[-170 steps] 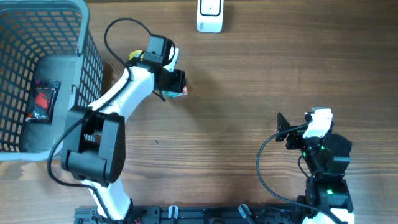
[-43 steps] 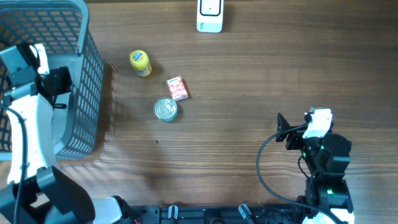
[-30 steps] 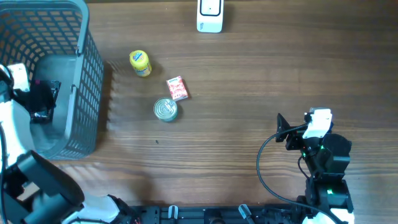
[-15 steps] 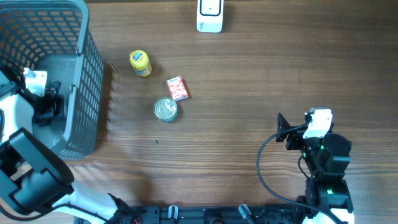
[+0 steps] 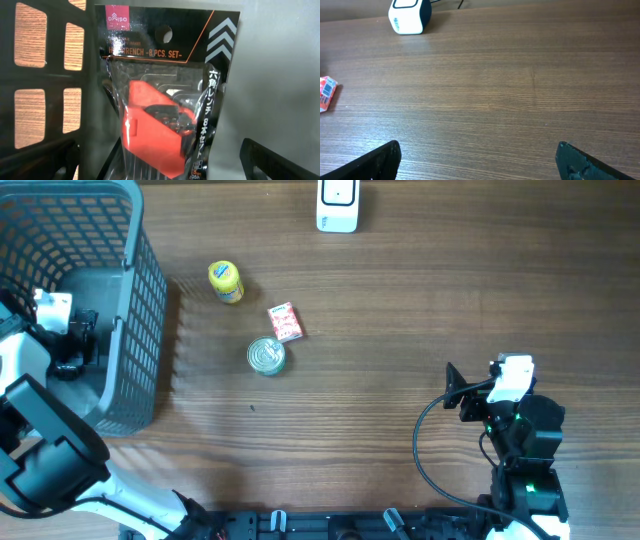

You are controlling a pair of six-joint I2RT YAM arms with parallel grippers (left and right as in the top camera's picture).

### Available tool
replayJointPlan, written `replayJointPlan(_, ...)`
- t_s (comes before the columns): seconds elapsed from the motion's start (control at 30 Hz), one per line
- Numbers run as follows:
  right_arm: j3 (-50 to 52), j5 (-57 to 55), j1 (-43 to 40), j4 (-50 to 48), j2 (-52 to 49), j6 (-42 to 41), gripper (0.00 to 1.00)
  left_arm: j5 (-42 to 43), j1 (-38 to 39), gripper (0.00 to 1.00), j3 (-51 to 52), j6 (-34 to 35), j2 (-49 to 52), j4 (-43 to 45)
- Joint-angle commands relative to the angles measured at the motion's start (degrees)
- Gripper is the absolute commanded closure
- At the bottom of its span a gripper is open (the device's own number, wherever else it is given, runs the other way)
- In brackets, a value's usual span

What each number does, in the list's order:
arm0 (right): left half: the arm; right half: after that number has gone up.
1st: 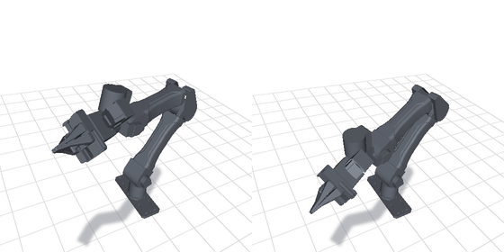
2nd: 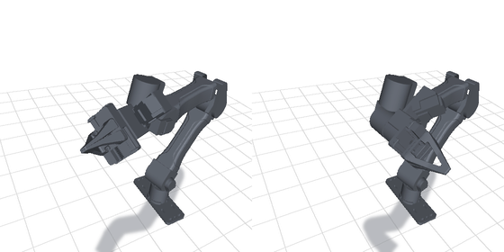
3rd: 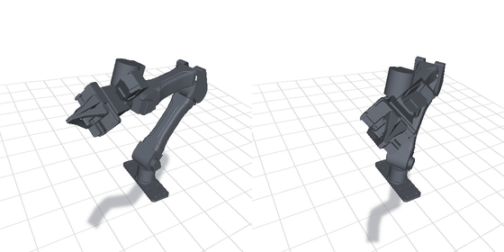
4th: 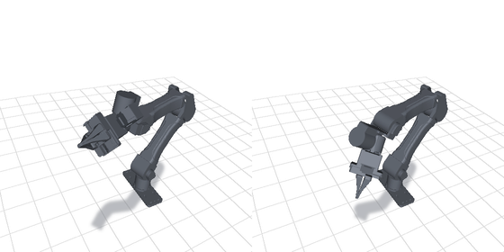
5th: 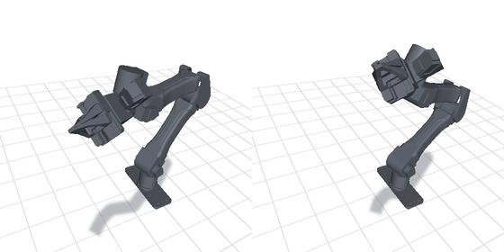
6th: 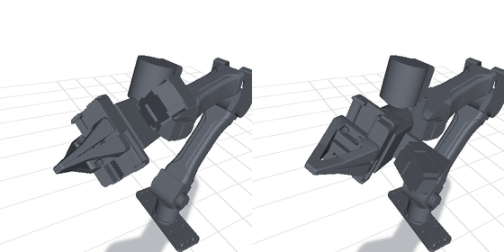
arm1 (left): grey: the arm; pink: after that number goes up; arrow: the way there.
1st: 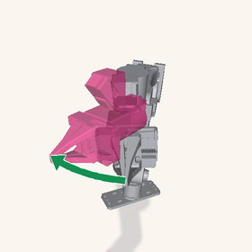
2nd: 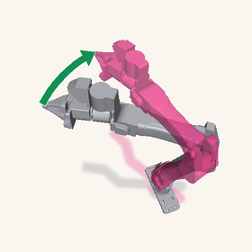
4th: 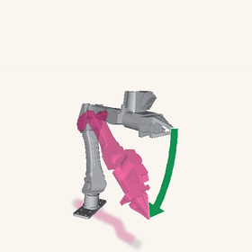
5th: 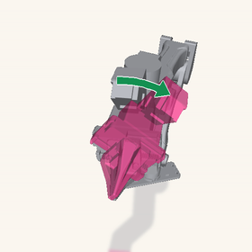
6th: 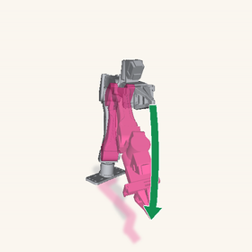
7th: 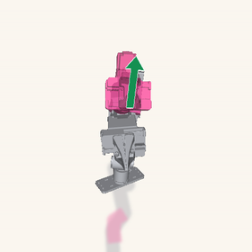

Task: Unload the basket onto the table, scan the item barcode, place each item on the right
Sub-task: 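Reach the left gripper into the basket toward the black-red packet, then close the left gripper on the top of the hex wrench packet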

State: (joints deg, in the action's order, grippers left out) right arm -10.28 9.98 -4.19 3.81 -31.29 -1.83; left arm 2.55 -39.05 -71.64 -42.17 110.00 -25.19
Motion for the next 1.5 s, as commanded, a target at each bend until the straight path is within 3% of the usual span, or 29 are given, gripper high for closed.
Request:
replayJointPlan(0.0, -1.16, -1.29, -0.17, -0.07, -0.02, 0.31, 0.0, -0.22, -1.81, 0.1, 0.81, -0.87, 5.31, 0.68)
replayJointPlan(0.13, -1.18, -1.29, -0.17, -0.07, -0.02, 0.31, 0.0, 2.43, -2.89, 0.35, 0.81, -0.55, 7.08, 0.55)
replayJointPlan(0.2, -1.16, -1.29, -0.17, -0.07, -0.02, 0.33, 0.0, 2.43, -2.95, 0.3, 0.81, 0.46, 7.65, 0.61)
replayJointPlan(0.37, -1.16, -1.29, -0.17, -0.07, -0.02, 0.33, 0.0, 2.6, -2.97, 0.3, 0.81, 0.68, 8.15, 0.68)
replayJointPlan(0.47, -1.16, -1.29, -0.17, -0.07, -0.02, 0.31, 0.0, 2.89, -2.97, 0.43, 0.98, 1.16, 8.17, 0.07)
replayJointPlan(0.7, -1.16, -1.51, -0.17, -0.09, -0.02, 0.33, 0.0, 6.21, -2.91, 0.59, 2.1, 2.58, 8.2, -0.74)
replayJointPlan(0.8, -1.16, -1.51, -0.17, -0.09, -0.02, 0.33, 0.0, 6.21, -2.91, 0.78, 2.1, 2.6, 8.2, -0.76)
replayJointPlan(1.07, -1.16, -1.49, -0.17, -0.09, -0.02, 0.33, 0.0, 6.25, -2.84, 0.79, 2.1, 5.42, 8.2, 0.76)
replayJointPlan(1.2, -1.16, -1.49, -0.17, -0.09, -0.02, 0.31, 0.0, 6.27, -2.84, 0.75, 2.1, 5.42, 8.2, 1.07)
replayJointPlan(1.47, -1.16, -1.49, -0.17, -0.09, -0.02, 0.31, 0.0, 6.4, -0.26, 0.78, 1.86, 6.71, 7.76, 2.78)
